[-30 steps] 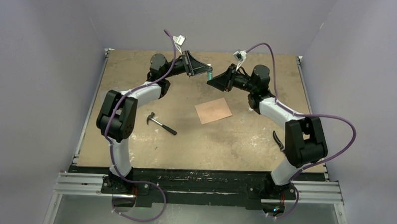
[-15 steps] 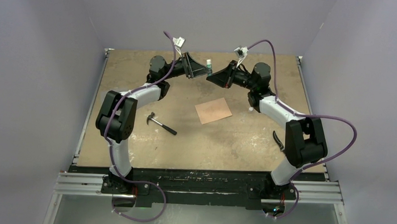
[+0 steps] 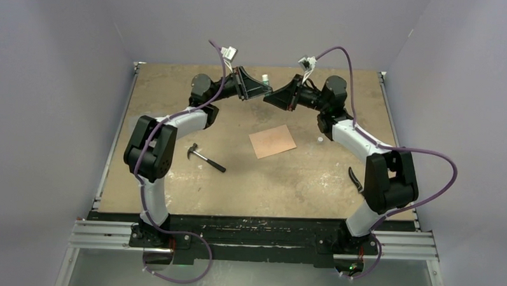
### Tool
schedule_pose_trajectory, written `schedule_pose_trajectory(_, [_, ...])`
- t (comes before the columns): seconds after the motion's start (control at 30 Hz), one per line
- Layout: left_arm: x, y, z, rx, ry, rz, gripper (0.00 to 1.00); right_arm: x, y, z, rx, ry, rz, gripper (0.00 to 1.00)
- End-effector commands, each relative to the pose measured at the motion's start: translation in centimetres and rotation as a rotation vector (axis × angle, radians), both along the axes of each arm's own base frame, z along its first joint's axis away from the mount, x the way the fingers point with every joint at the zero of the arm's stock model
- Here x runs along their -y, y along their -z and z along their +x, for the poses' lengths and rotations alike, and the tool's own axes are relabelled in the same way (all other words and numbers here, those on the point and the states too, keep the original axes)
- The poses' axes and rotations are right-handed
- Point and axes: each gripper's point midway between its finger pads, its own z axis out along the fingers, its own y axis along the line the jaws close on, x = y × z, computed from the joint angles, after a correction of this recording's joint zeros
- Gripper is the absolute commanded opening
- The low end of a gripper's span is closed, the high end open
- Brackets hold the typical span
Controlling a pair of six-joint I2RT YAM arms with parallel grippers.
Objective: Place the letter into the envelope and seal it
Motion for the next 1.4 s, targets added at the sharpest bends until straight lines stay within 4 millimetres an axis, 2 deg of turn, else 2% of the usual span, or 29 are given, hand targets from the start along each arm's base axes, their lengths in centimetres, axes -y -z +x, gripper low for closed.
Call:
schedule_pose_trajectory(0.0, [0.1,-2.7,-0.5,0.051,0.009,-0.057,0.00,0.0,-3.1,-0.1,0.083,-0.007,0.007,0.29])
schedule_pose_trajectory(0.1, [-0.3,-4.4,0.0,0.052,-0.031,-0.089,0.00,0.4,-3.6,-0.5,0.041,0.022,0.043,0.55])
schedule_pose_trajectory(0.13, [-0.5,-5.2,0.3,0.050,-0.050,-0.102,0.00,0.7,-4.7,-0.7,0.040,0.038,0.083,0.62])
schedule_pose_trajectory(0.2, [-1.0,-6.7,0.8,0.047,-0.087,-0.135,0.00,1.0,-6.7,-1.4,-0.012,0.048,0.183,0.70])
schedule_pose_trajectory(0.27, [-1.4,-8.7,1.2,0.053,-0.125,-0.177,0.00,1.5,-8.4,-1.5,-0.078,0.079,0.287,0.73])
schedule_pose_trajectory(0.33, [-2.0,-10.6,1.6,0.062,-0.168,-0.216,0.00,2.2,-10.0,-1.6,-0.126,0.112,0.395,0.74])
schedule_pose_trajectory(0.43, [-2.6,-12.3,2.4,0.055,-0.229,-0.251,0.00,3.1,-12.0,-1.5,-0.185,0.128,0.536,0.73])
schedule_pose_trajectory(0.53, [-3.2,-13.2,2.7,0.039,-0.263,-0.283,0.00,3.0,-12.6,-1.1,-0.269,0.120,0.641,0.68])
schedule_pose_trajectory(0.67, [-3.5,-13.6,2.6,0.012,-0.265,-0.321,0.00,2.0,-13.3,-0.7,-0.290,0.079,0.701,0.61])
schedule_pose_trajectory(0.77, [-3.8,-13.9,2.3,-0.007,-0.253,-0.361,0.00,1.7,-14.4,-1.0,-0.271,0.028,0.766,0.62])
schedule_pose_trajectory(0.87, [-4.0,-14.2,2.2,-0.028,-0.248,-0.383,0.00,1.0,-14.7,-0.8,-0.278,-0.009,0.795,0.63])
schedule_pose_trajectory(1.0, [-4.4,-14.9,2.2,-0.048,-0.232,-0.409,0.00,0.3,-14.3,-0.2,-0.295,-0.015,0.788,0.57])
schedule_pose_trajectory(1.37, [-4.4,-14.2,1.8,-0.065,-0.234,-0.391,0.00,-0.7,-14.3,1.2,-0.262,0.043,0.681,0.50])
